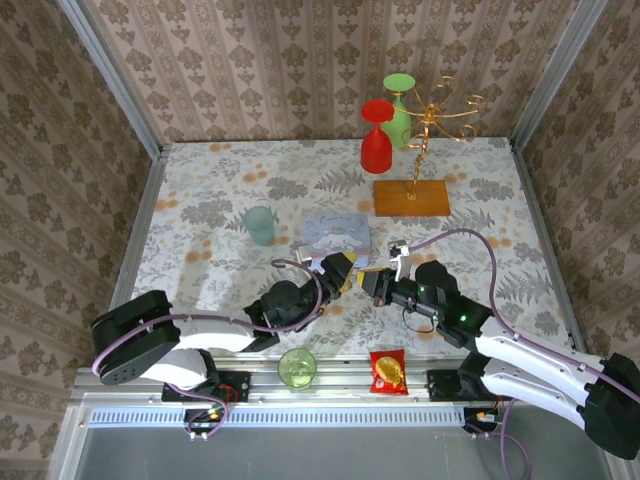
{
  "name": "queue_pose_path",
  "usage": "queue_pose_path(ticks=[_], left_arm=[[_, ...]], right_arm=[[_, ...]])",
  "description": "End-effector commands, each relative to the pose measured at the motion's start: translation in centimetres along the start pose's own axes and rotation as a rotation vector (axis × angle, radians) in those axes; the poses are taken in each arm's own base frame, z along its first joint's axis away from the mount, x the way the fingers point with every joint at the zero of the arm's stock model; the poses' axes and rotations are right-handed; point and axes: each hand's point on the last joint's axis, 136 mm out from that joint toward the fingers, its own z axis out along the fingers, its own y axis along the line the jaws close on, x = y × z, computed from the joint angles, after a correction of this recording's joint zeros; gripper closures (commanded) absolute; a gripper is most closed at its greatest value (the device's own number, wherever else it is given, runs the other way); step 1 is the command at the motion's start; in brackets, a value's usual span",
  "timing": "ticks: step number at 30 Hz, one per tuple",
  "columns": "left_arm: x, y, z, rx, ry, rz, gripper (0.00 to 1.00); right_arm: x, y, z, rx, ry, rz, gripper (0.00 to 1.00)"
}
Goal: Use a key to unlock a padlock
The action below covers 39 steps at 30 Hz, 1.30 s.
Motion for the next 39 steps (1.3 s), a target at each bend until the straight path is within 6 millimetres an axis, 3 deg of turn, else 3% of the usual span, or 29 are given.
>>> queue_pose_path(ticks=[1, 7, 15, 24, 28, 32, 35, 36, 37, 38, 39], left_arm=[[0.0, -1.4, 0.2, 0.051, -0.006, -0.002, 0.35], [0.4, -0.3, 0.7, 0.024, 0.013, -0.002, 0.42], [0.6, 0.3, 1.3, 0.031, 0.020, -0.016, 0.64], [0.7, 0.8, 1.9, 0.034, 0.027, -0.021, 0.82], [0.2, 0.8, 1.9, 0.031, 0.021, -0.011, 0.89], [0.1, 0.9, 1.9, 0.018, 0.024, 0.007, 0.89], [0.1, 0.6, 2.2, 0.014, 0.032, 0.027, 0.97], [0.2, 0.3, 2.3, 0.020, 0.039, 0.038, 1.00], [0.3, 0.2, 2.5, 0.022, 0.049, 0.044, 1.00], [0.4, 0.1, 2.6, 0.023, 0.059, 0.053, 1.00], [0.5, -0.1, 2.8, 0.027, 0.069, 0.066, 1.00]], right_arm=[[-0.9, 0.1, -0.5, 0.001, -0.054, -0.008, 1.00], [-1.1, 0.4, -0.6, -0.013, -0.070, -0.012, 1.00], [-0.6, 0.2, -0.8, 0.001, -0.063, -0.080, 1.00], [0.4, -0.4, -0.8, 0.039, -0.040, -0.144, 1.00], [0.5, -0.9, -1.2, 0.059, -0.050, -0.160, 1.00], [0.5, -1.2, -1.6, 0.076, -0.057, -0.172, 1.00], [0.7, -1.4, -1.6, 0.082, -0.046, -0.174, 1.00], [0.8, -1.3, -1.5, 0.075, -0.041, -0.175, 0.98], [0.9, -1.2, -1.5, 0.069, -0.038, -0.175, 0.90], [0.8, -1.0, -1.6, 0.062, -0.037, -0.178, 0.73], [0.7, -0.8, -1.7, 0.057, -0.034, -0.183, 0.46]])
